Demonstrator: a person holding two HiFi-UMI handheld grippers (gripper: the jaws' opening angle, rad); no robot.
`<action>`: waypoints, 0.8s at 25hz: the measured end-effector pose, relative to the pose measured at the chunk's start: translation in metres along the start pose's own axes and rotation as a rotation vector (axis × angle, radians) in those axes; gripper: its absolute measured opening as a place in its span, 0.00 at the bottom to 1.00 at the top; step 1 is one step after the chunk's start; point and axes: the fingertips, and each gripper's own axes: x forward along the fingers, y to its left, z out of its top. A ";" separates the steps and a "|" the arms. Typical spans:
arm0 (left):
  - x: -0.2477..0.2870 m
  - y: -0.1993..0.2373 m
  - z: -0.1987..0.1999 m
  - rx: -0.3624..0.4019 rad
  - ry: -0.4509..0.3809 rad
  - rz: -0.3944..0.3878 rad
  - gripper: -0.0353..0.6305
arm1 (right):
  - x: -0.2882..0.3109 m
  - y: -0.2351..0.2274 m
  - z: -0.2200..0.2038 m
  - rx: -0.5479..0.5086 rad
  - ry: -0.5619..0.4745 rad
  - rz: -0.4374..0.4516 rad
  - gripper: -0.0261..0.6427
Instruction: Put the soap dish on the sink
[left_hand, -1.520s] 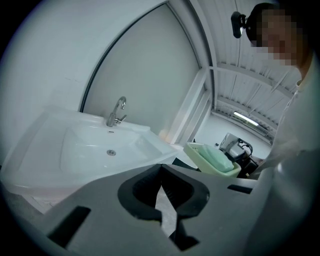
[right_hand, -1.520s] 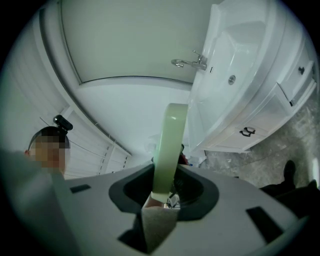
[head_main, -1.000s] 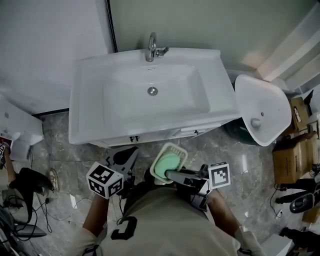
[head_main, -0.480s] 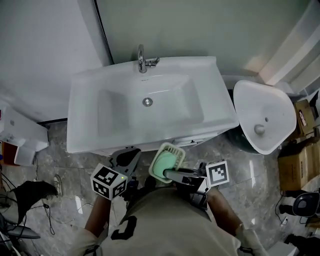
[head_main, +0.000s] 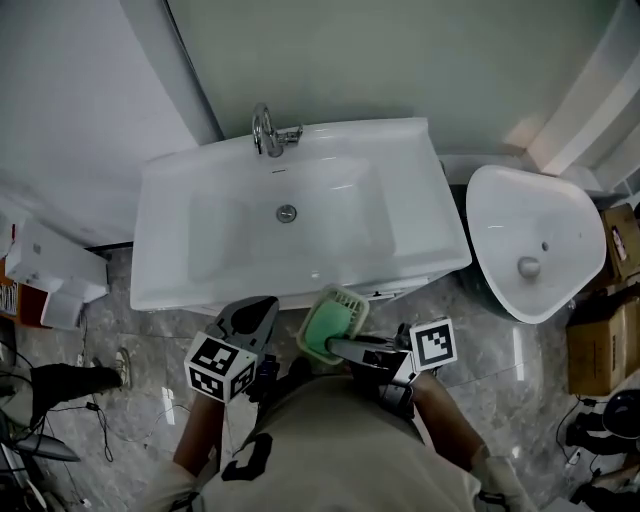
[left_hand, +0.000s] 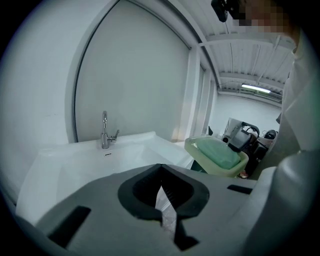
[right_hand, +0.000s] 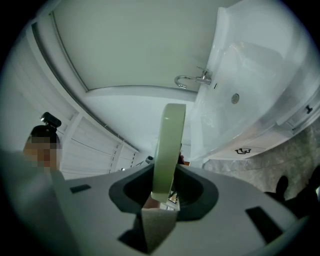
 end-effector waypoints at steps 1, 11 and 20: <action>0.003 -0.004 0.002 -0.001 -0.001 0.007 0.08 | -0.005 0.000 0.002 0.001 0.007 0.004 0.21; 0.043 -0.052 0.009 -0.009 0.017 0.045 0.08 | -0.066 -0.006 0.011 0.021 0.036 0.031 0.21; 0.072 -0.074 0.022 0.002 0.023 0.067 0.08 | -0.102 -0.011 0.015 0.044 0.042 0.049 0.21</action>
